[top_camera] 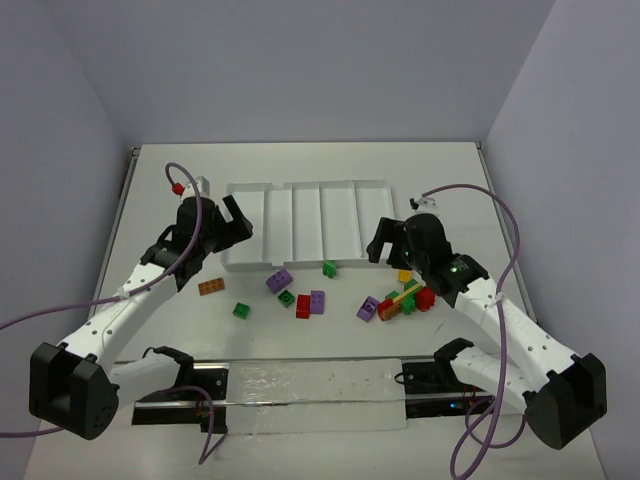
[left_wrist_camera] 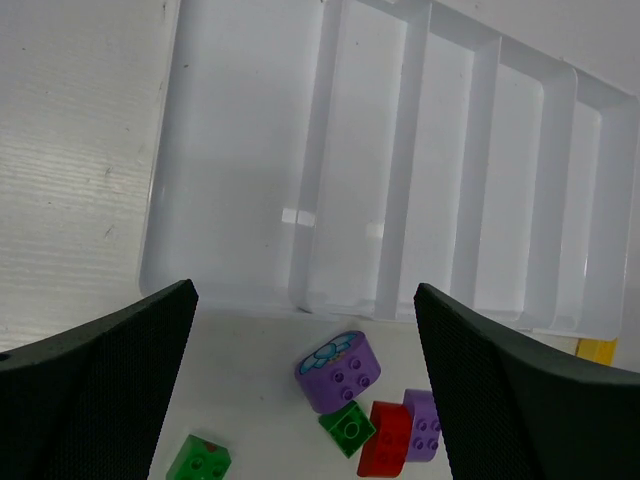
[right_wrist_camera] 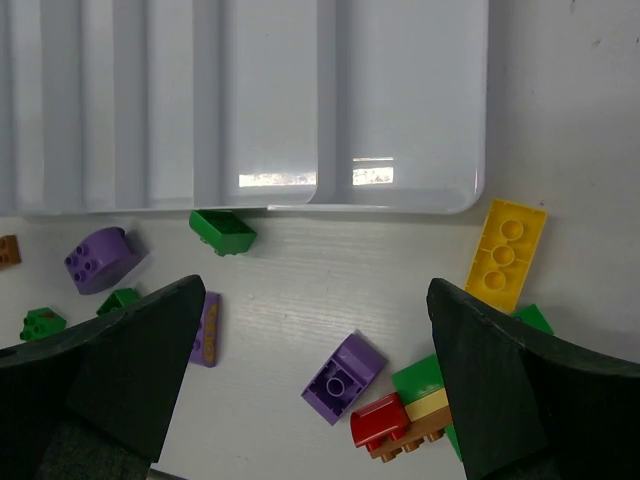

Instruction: Sort the legos into containers by color

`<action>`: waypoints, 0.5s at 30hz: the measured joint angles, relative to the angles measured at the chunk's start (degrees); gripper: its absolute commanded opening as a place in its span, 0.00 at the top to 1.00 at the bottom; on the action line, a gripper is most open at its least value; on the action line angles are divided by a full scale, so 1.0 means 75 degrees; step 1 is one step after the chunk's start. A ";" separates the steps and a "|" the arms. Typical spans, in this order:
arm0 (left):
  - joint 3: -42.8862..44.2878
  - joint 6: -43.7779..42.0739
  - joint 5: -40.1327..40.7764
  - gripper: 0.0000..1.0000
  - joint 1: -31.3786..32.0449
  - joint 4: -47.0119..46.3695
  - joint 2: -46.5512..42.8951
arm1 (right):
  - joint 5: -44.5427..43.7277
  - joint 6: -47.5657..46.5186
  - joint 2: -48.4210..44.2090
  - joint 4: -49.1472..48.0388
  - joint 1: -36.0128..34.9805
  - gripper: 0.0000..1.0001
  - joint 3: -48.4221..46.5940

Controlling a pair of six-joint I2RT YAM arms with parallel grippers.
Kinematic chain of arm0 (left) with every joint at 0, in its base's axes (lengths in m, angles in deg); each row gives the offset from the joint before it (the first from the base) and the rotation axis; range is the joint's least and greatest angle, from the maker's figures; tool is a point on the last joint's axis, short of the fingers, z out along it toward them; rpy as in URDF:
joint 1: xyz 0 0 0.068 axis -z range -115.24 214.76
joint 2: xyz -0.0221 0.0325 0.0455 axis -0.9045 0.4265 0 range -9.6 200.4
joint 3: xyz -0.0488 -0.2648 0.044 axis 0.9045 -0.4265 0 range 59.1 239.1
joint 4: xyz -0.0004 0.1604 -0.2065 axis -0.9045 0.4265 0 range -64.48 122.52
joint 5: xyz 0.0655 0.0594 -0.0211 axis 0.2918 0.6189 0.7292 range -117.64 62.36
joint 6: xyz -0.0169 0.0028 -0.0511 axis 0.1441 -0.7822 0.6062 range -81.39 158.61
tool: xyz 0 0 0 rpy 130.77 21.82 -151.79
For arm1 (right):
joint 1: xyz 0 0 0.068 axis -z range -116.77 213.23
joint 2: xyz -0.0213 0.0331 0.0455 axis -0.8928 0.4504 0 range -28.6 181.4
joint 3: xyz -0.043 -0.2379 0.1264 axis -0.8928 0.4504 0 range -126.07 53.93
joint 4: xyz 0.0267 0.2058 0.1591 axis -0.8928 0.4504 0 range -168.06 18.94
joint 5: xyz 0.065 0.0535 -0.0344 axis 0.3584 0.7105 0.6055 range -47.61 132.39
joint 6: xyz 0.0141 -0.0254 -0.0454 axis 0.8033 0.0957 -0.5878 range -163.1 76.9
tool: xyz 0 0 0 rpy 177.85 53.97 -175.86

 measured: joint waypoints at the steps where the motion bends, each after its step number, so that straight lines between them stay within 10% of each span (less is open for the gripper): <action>1: 0.0014 -0.0001 -0.0049 0.02 0.0000 0.0000 0.0014 | -0.0023 0.0001 0.0013 0.0000 -0.0031 0.00 0.0006; 15: 0.0210 0.0010 -0.0129 0.02 0.0000 0.0009 0.0024 | -0.0301 -0.0452 0.0685 -0.0375 -0.1673 0.00 -0.0026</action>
